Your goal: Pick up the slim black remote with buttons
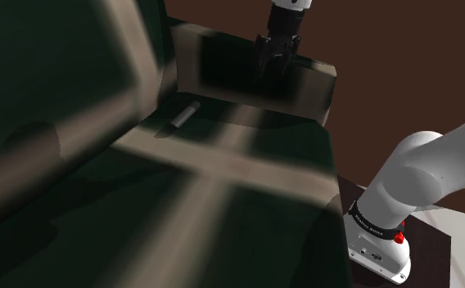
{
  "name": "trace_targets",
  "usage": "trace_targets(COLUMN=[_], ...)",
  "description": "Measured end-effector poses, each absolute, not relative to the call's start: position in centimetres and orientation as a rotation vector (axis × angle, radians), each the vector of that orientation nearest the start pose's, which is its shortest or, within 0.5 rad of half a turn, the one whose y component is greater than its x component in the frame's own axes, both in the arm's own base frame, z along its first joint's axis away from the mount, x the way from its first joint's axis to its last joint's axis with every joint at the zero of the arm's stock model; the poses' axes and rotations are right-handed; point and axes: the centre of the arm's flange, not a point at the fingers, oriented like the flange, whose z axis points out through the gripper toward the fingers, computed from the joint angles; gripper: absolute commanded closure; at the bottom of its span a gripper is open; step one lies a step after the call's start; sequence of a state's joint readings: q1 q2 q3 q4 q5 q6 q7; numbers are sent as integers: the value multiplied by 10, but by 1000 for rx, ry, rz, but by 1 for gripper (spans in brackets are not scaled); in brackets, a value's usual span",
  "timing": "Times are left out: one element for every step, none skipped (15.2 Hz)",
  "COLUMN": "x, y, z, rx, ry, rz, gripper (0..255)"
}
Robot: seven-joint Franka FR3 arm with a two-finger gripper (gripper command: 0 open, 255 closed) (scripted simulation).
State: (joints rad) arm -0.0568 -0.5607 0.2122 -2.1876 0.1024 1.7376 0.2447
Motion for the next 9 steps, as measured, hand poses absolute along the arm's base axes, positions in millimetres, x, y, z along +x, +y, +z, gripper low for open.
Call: trace_targets(x=[394, 405, 416, 427, 438, 451, 463, 474, 485], y=[97, 105, 111, 118, 123, 130, 135, 139, 141], z=[593, 589, 582, 577, 573, 566, 560, 554, 548], rx=[-3114, -3103, -3090, -3077, -3063, -3047, -3030, -3012, -2992], ry=[258, 318, 379, 437, 497, 554, 613, 670, 728], rz=[-141, -124, -108, -92, -75, -58, -41, -25, -8], gripper=[0, 0, 0, 0, 0, 0, 0, 0, 0])
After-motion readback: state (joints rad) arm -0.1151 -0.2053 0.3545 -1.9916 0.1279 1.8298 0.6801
